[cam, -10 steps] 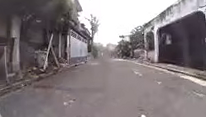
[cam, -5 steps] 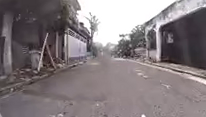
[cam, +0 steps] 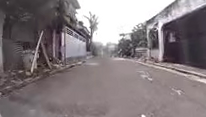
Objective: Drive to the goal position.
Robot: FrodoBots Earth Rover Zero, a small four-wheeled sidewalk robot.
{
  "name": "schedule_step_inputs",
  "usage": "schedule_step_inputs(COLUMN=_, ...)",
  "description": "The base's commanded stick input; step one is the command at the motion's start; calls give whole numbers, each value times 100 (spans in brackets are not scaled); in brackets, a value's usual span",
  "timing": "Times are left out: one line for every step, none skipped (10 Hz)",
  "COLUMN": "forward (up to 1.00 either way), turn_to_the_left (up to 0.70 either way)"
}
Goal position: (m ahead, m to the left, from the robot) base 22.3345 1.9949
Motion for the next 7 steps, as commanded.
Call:
schedule_step_inputs(forward=70, turn_to_the_left=0)
schedule_step_inputs(forward=70, turn_to_the_left=0)
schedule_step_inputs(forward=70, turn_to_the_left=0)
schedule_step_inputs(forward=70, turn_to_the_left=0)
schedule_step_inputs(forward=70, turn_to_the_left=0)
schedule_step_inputs(forward=70, turn_to_the_left=0)
schedule_step_inputs(forward=70, turn_to_the_left=0)
